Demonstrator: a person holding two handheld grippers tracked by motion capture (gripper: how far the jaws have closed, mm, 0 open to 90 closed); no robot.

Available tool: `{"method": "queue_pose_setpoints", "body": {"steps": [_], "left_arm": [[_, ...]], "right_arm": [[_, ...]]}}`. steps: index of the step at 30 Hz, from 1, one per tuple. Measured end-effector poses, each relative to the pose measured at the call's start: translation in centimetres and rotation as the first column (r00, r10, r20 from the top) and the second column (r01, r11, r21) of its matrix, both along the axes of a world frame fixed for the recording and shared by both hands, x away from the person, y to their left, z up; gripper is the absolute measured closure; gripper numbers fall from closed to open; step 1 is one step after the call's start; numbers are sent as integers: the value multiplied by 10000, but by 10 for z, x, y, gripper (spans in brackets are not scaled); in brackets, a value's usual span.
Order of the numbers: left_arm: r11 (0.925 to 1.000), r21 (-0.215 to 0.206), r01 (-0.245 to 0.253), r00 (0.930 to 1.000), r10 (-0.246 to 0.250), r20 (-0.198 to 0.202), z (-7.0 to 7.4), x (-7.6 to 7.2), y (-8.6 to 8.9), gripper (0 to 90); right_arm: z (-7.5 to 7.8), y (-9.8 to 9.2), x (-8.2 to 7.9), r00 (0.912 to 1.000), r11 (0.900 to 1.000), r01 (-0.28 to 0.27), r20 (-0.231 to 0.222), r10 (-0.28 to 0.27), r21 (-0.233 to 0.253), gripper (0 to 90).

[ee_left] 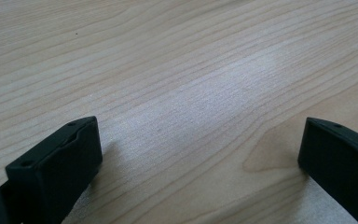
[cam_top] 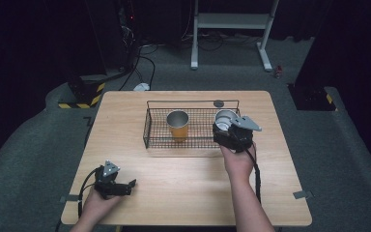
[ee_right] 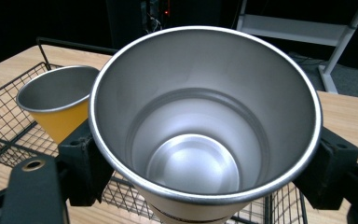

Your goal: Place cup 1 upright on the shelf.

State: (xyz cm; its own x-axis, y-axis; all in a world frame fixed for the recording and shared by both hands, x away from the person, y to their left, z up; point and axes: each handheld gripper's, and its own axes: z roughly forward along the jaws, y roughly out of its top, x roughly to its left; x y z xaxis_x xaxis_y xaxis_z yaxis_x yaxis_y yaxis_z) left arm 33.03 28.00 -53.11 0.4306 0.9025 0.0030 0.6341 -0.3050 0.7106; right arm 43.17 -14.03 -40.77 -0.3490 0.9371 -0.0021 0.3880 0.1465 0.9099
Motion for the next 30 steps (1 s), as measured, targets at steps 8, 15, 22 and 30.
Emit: {"method": "queue_pose_setpoints", "body": {"steps": [8, 15, 22, 30], "left_arm": [[10000, 4, 5, 10000, -5, 4, 0, 0, 0, 0], [10000, 11, 15, 10000, -15, 13, 0, 0, 0, 0], [10000, 58, 49, 10000, -49, 28, 0, 0, 1, 0], [10000, 48, 39, 10000, -39, 24, 0, 0, 0, 0]], "right_arm": [[3, 9, 11, 10000, 10000, 58, -44, -59, -71, 184], [1, 14, 21, 9999, 9998, 59, -133, -62, -196, 184], [0, 21, 30, 9998, 9996, 97, -198, -102, -263, 184], [-4, 23, 38, 9993, 9995, 163, -345, -172, -269, 184]]}}
